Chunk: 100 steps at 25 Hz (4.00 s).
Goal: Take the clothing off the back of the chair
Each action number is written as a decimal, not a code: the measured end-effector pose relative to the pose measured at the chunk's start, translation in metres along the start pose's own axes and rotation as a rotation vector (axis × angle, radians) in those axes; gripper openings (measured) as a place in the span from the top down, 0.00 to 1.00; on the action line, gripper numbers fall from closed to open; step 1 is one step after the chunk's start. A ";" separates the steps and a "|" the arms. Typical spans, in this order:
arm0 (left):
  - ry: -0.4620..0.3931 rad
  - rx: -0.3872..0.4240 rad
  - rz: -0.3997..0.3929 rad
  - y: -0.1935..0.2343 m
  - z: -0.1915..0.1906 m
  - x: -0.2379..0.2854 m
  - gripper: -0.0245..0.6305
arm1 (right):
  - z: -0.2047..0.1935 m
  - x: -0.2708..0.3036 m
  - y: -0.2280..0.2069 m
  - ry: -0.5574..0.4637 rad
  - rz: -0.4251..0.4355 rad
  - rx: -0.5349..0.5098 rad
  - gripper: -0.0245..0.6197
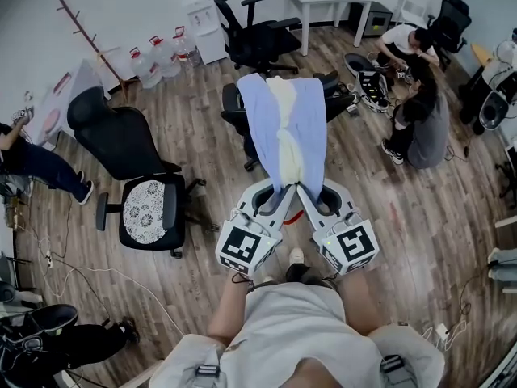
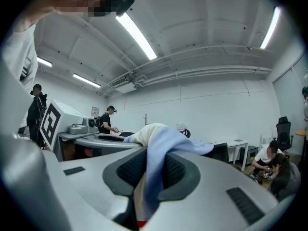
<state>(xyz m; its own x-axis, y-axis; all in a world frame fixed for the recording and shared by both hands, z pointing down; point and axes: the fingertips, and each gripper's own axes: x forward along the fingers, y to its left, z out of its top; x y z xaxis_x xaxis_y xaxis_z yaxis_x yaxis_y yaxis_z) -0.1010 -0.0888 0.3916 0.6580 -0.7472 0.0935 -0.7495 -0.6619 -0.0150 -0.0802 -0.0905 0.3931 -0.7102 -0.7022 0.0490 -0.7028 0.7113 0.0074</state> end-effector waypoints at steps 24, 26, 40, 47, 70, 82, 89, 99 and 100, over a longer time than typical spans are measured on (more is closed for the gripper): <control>-0.022 0.008 -0.055 -0.045 -0.001 -0.065 0.88 | 0.002 -0.050 0.064 -0.008 -0.050 -0.015 0.85; -0.018 0.004 -0.056 -0.046 -0.002 -0.070 0.88 | 0.002 -0.052 0.070 -0.008 -0.045 -0.014 0.85; -0.034 -0.006 -0.066 -0.066 -0.003 -0.097 0.88 | 0.004 -0.073 0.096 -0.016 -0.045 -0.021 0.85; -0.037 -0.001 -0.070 -0.074 -0.005 -0.106 0.88 | 0.002 -0.082 0.105 -0.021 -0.047 -0.023 0.85; -0.038 -0.009 -0.061 -0.077 -0.004 -0.121 0.88 | 0.005 -0.086 0.119 -0.015 -0.028 -0.030 0.85; -0.039 -0.022 -0.068 -0.071 -0.005 -0.113 0.88 | 0.003 -0.079 0.112 0.005 -0.047 -0.048 0.85; -0.037 -0.031 -0.077 -0.067 -0.006 -0.104 0.88 | 0.002 -0.074 0.104 0.015 -0.056 -0.049 0.85; -0.050 -0.036 -0.108 -0.068 -0.006 -0.092 0.88 | 0.001 -0.075 0.092 0.019 -0.089 -0.060 0.85; -0.052 -0.035 -0.110 -0.069 -0.004 -0.092 0.88 | 0.002 -0.076 0.092 0.017 -0.093 -0.062 0.85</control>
<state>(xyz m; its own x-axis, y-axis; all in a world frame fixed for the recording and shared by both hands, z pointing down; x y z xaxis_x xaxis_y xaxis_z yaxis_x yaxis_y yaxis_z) -0.1098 0.0255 0.3884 0.7386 -0.6729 0.0411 -0.6741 -0.7382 0.0276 -0.0905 0.0281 0.3879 -0.6407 -0.7653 0.0622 -0.7617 0.6437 0.0741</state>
